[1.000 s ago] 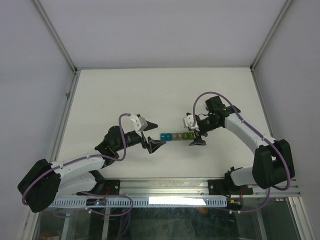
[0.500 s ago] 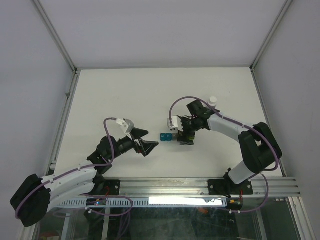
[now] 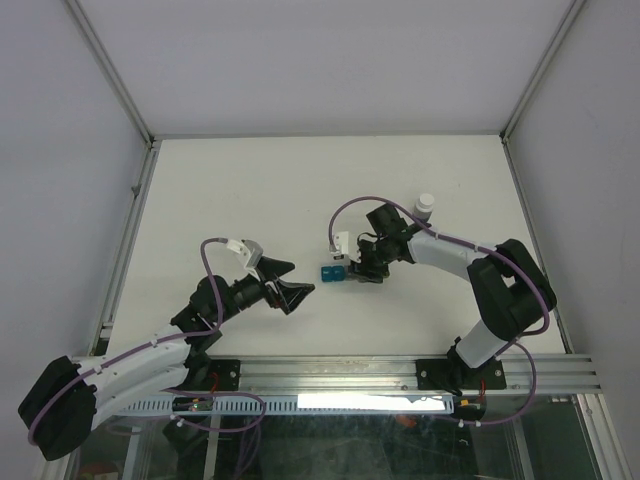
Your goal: Sort the pills into containers
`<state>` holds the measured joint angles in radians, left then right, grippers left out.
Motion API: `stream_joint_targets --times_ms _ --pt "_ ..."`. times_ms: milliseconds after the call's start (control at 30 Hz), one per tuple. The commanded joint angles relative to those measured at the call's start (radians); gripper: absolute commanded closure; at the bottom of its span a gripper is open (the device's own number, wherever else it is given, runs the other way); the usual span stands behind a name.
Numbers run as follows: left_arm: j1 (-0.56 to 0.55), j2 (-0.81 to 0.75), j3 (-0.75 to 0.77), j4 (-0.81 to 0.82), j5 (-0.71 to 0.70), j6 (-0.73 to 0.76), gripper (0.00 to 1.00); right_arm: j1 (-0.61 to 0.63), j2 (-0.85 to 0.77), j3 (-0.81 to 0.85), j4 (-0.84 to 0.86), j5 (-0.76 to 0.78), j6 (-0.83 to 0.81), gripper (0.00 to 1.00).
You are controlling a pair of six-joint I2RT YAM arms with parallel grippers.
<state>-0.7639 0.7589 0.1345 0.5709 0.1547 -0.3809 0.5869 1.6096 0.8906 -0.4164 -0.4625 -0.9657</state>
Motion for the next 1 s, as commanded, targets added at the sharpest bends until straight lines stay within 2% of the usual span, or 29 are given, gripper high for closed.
stream_joint_targets --times_ms 0,200,333,433,633,833,967 --pt "0.009 -0.020 -0.007 0.026 -0.011 -0.024 0.01 0.001 -0.015 -0.005 0.044 0.045 0.039 0.50" --pt "0.009 -0.027 0.027 -0.020 -0.014 -0.022 0.01 -0.001 -0.029 0.017 0.041 0.014 0.083 0.58" --pt "0.008 -0.056 0.170 -0.243 -0.114 -0.008 0.01 0.012 0.022 0.120 0.006 -0.019 0.171 0.59" --pt "0.008 -0.117 0.261 -0.351 -0.148 0.016 0.01 0.038 0.096 0.227 -0.017 -0.051 0.251 0.60" --pt "0.009 -0.288 0.375 -0.463 -0.145 -0.013 0.01 0.142 0.321 0.522 -0.043 -0.055 0.445 0.60" --pt "0.009 -0.364 0.454 -0.528 -0.122 -0.041 0.01 0.334 0.562 0.862 -0.104 0.075 0.628 0.60" --pt "0.008 -0.369 0.482 -0.568 -0.117 -0.051 0.01 0.408 0.728 1.110 -0.204 0.167 0.694 0.59"
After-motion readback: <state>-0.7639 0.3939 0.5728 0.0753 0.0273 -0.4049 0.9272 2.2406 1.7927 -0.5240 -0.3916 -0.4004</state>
